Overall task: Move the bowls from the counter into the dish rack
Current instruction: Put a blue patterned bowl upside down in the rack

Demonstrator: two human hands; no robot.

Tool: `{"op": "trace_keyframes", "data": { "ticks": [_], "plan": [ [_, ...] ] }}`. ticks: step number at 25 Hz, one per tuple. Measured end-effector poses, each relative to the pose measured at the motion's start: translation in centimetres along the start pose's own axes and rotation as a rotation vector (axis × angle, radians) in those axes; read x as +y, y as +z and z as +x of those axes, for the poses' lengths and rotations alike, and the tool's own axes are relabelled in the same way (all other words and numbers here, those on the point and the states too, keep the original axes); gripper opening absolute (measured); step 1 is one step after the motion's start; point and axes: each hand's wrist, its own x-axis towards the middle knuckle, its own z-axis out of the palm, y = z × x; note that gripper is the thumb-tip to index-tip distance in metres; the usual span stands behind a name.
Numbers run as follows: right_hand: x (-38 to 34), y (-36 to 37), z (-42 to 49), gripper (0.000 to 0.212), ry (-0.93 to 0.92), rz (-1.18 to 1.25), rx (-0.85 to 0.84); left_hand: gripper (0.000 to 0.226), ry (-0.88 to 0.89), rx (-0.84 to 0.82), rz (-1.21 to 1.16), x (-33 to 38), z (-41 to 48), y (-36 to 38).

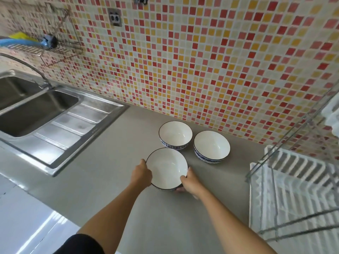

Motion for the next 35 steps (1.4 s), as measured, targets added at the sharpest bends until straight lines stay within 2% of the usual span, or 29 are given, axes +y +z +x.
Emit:
{"op": "trace_keyframes", "data": {
  "ticks": [2, 4, 7, 10, 12, 16, 18, 20, 22, 24, 26, 28, 30, 32, 35],
  "plan": [
    [-0.3, 0.0, -2.1, 0.040, -0.068, 0.000, 0.003, 0.009, 0.050, 0.040, 0.016, -0.1, -1.7, -1.4],
    [-1.2, -0.1, -4.5, 0.049, -0.161, -0.036, 0.042, 0.021, 0.123, 0.096, 0.015, 0.5, -4.0, -3.1],
    [-3.7, -0.6, -8.9, 0.046, -0.322, -0.093, 0.113, 0.049, 0.254, 0.188, -0.035, 2.4, -8.4, -6.1],
    [-7.0, -1.6, -15.1, 0.036, -0.477, -0.080, 0.177, 0.051, 0.369, 0.229, -0.201, 4.2, -14.2, -9.5],
    [-9.2, -2.2, -20.4, 0.039, -0.597, -0.101, 0.222, 0.057, 0.489, 0.247, -0.356, 4.9, -18.2, -11.5],
    [-11.9, -3.5, -28.7, 0.067, -0.751, -0.194, 0.292, 0.042, 0.660, 0.294, -0.671, 7.3, -25.6, -14.2],
    [-12.2, -4.5, -31.9, 0.095, -0.730, -0.118, 0.304, 0.039, 0.740, 0.294, -0.794, 8.9, -29.2, -14.7],
    [-11.8, -6.5, -34.7, 0.107, -0.715, 0.011, 0.352, 0.036, 0.830, 0.258, -0.862, 10.7, -32.5, -14.3],
    [-11.6, -9.1, -38.0, 0.094, -0.769, 0.069, 0.391, 0.030, 0.912, 0.174, -0.892, 12.6, -35.3, -13.2],
    [-11.3, -11.8, -41.3, 0.063, -0.841, 0.114, 0.415, 0.021, 0.984, 0.087, -0.934, 14.5, -37.2, -11.9],
    [-10.7, -14.7, -43.8, 0.042, -0.916, 0.136, 0.456, 0.015, 1.068, 0.006, -0.927, 16.6, -38.8, -10.9],
    [-9.8, -17.9, -45.9, 0.048, -0.988, 0.143, 0.504, 0.012, 1.154, -0.069, -0.847, 19.1, -40.4, -10.1],
    [-9.0, -21.5, -47.5, 0.061, -1.055, 0.112, 0.567, 0.031, 1.236, -0.140, -0.741, 21.9, -42.0, -9.3],
    [-8.4, -25.2, -48.8, 0.058, -1.126, 0.047, 0.624, 0.053, 1.298, -0.206, -0.651, 24.9, -43.3, -8.2],
    [-7.5, -31.0, -50.1, 0.072, -1.183, -0.123, 0.669, 0.075, 1.406, -0.228, -0.481, 29.8, -44.4, -5.4]
  ]
}}
